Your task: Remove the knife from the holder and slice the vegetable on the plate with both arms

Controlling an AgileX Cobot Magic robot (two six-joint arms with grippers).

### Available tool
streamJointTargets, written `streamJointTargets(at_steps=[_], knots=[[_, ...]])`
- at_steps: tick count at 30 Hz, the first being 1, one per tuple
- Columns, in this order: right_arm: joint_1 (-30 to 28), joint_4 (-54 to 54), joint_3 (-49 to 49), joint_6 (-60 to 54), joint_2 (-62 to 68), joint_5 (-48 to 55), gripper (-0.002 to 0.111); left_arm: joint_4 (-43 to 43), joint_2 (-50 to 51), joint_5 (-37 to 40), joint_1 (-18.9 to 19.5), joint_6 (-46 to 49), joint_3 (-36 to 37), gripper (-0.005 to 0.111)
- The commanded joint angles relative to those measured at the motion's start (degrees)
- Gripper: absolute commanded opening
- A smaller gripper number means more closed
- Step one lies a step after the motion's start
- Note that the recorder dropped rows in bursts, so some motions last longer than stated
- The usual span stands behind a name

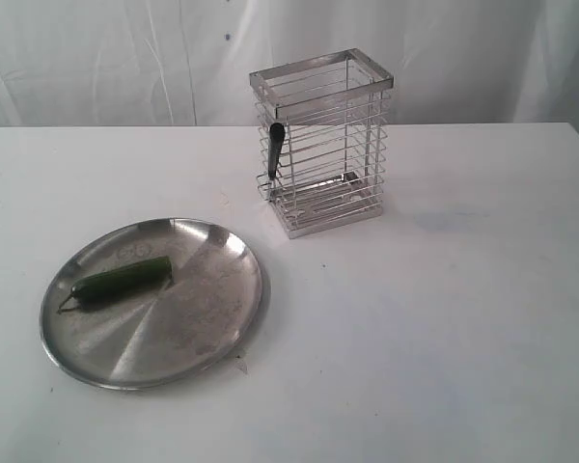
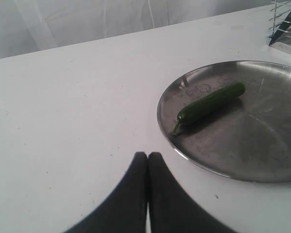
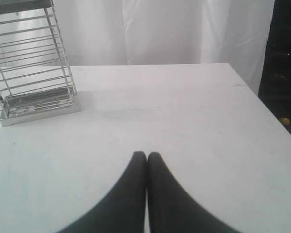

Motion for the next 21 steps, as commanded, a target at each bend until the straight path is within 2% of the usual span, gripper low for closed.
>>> streamJointTargets(at_steps=[1, 4, 8, 10, 12, 14, 21], knots=[[0.1, -0.2, 0.4, -0.6, -0.4, -0.4, 0.0, 0.0, -0.3, 0.1, -0.4, -0.3, 0.3, 0.0], [0.1, -0.2, 0.4, -0.6, -0.4, -0.4, 0.0, 0.0, -0.3, 0.1, -0.4, -0.3, 0.3, 0.0], [0.1, -9.7, 0.4, -7.9, -0.4, -3.8, 0.0, 0.0, -0.3, 0.1, -0.4, -0.3, 0.3, 0.0], [0.1, -4.3, 0.4, -3.9, -0.4, -10.7, 0.0, 0.0, -0.3, 0.1, -0.4, -0.3, 0.3, 0.0], [0.1, 6.9, 0.4, 7.0, -0.4, -18.5, 0.0, 0.0, -0.3, 0.1, -0.4, -0.3, 0.3, 0.0], [0.1, 12.7, 0.4, 15.0, -0.4, -23.9, 0.0, 0.0, -0.3, 0.1, -0.4, -0.3, 0.3, 0.0], [0.1, 14.2, 0.4, 20.3, -0.4, -35.0, 0.0, 0.0, -0.3, 0.1, -0.4, -0.3, 0.3, 0.0]])
